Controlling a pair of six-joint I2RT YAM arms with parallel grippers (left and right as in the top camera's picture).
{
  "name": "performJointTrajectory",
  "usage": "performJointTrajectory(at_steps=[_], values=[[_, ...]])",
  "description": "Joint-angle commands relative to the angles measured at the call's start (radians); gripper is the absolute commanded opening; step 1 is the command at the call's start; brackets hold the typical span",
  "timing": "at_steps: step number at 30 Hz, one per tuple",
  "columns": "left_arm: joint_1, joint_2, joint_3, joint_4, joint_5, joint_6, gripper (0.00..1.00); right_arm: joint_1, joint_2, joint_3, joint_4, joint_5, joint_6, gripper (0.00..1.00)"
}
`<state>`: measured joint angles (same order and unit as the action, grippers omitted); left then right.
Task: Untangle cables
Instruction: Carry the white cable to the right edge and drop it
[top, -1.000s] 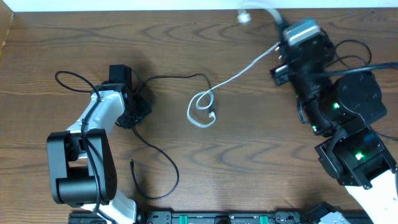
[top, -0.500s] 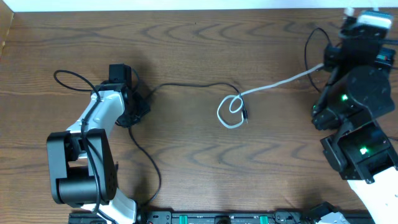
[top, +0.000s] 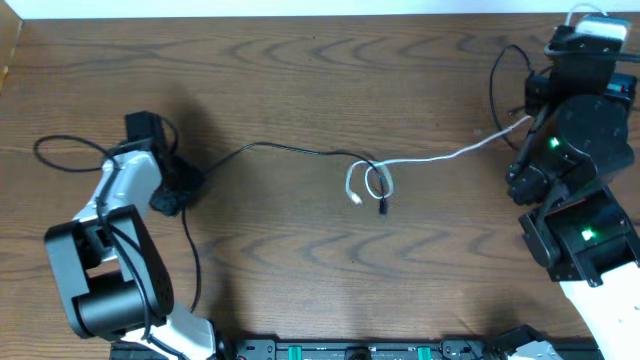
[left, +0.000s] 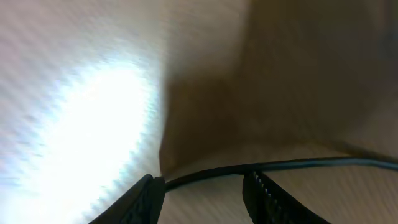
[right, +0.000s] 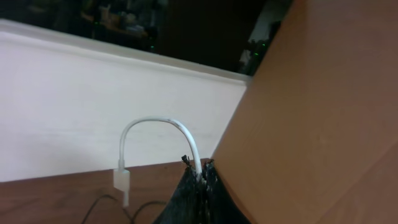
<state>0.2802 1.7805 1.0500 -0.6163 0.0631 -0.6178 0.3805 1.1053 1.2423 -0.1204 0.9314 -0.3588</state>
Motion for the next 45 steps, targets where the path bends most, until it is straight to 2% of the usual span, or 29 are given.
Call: performJointTrajectory(at_steps=[1, 8, 19, 34, 37, 38, 45], values=[[0.055, 0.015, -0.006, -0.011, -0.023, -0.012, 0.47, -0.043, 0.018, 0.0, -0.009, 0.002, -0.01, 0.01], [0.124, 0.015, -0.006, -0.011, 0.012, -0.031, 0.47, -0.155, 0.027, 0.0, -0.056, 0.041, -0.003, 0.01], [0.089, 0.015, -0.006, -0.01, 0.015, -0.031, 0.47, -0.206, 0.033, 0.0, -0.077, 0.001, -0.04, 0.01], [0.055, 0.015, -0.006, -0.003, 0.015, -0.019, 0.47, -0.524, 0.214, 0.0, -0.116, -0.1, -0.037, 0.01], [0.055, 0.015, -0.006, -0.002, 0.015, -0.019, 0.47, -0.592, 0.253, 0.0, -0.105, -0.1, 0.026, 0.01], [0.055, 0.015, -0.006, -0.002, 0.015, -0.019, 0.48, -0.628, 0.274, 0.0, -0.108, -0.109, 0.089, 0.01], [0.055, 0.015, -0.006, 0.009, 0.015, -0.019, 0.48, -0.682, 0.332, 0.0, -0.154, -0.438, 0.139, 0.01]])
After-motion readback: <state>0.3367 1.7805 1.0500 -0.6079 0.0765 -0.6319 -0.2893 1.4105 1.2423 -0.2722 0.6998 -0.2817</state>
